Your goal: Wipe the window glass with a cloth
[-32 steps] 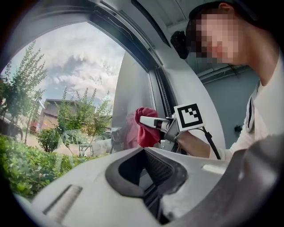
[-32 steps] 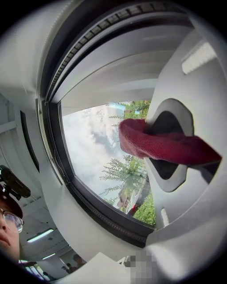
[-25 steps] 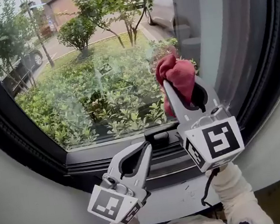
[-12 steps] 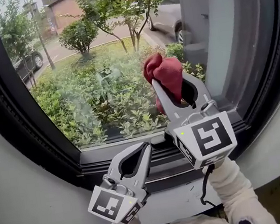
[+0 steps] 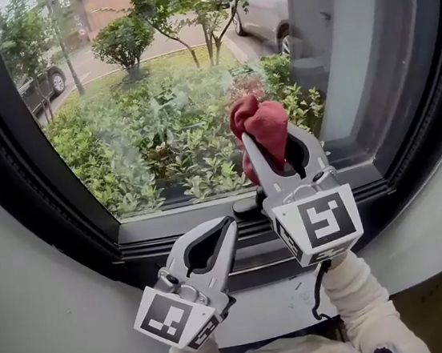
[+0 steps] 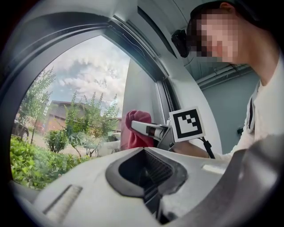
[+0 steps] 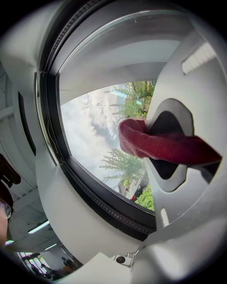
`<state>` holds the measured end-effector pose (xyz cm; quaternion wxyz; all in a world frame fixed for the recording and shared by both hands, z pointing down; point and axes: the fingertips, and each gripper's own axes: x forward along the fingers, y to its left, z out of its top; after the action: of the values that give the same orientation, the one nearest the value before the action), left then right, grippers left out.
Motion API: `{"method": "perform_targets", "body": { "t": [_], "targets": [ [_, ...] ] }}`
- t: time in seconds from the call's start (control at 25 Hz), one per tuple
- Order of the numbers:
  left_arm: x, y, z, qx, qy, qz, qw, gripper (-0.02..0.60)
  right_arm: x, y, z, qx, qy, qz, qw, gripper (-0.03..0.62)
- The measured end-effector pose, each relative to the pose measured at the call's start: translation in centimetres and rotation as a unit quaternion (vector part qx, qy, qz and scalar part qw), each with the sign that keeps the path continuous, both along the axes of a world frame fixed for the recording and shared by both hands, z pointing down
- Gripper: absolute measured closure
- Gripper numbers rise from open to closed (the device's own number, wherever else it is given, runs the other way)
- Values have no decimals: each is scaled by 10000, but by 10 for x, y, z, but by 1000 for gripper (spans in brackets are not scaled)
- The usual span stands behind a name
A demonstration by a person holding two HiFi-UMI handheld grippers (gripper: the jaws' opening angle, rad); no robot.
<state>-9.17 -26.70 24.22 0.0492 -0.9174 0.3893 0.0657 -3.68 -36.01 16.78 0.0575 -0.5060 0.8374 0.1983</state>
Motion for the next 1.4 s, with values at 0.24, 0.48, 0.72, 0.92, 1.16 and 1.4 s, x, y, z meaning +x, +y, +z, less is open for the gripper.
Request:
{"method": "perform_targets", "body": {
  "t": [0.24,0.48,0.72,0.92,1.16,1.4],
  "targets": [
    [22,0,2,5,-2,4,10000,581,45,-6,1,6,-24,273,9996,467],
    [63,-5,3,37,-47,111,9999,581,110,-13,2,14,-185,574,9982,465],
    [108,-9,-1,36,-150,261,9995,581,171,-16,-2,41,-296,822,9962,464],
    [136,-14,-1,24,-210,366,9991,581,221,-20,1,-59,-501,1122,9924,464],
    [148,-13,0,36,-263,398,9989,581,235,-22,9,6,-530,1238,9909,467],
    [141,-11,8,-39,-322,314,9990,581,233,-22,46,-107,-680,1228,9900,467]
  ]
}}
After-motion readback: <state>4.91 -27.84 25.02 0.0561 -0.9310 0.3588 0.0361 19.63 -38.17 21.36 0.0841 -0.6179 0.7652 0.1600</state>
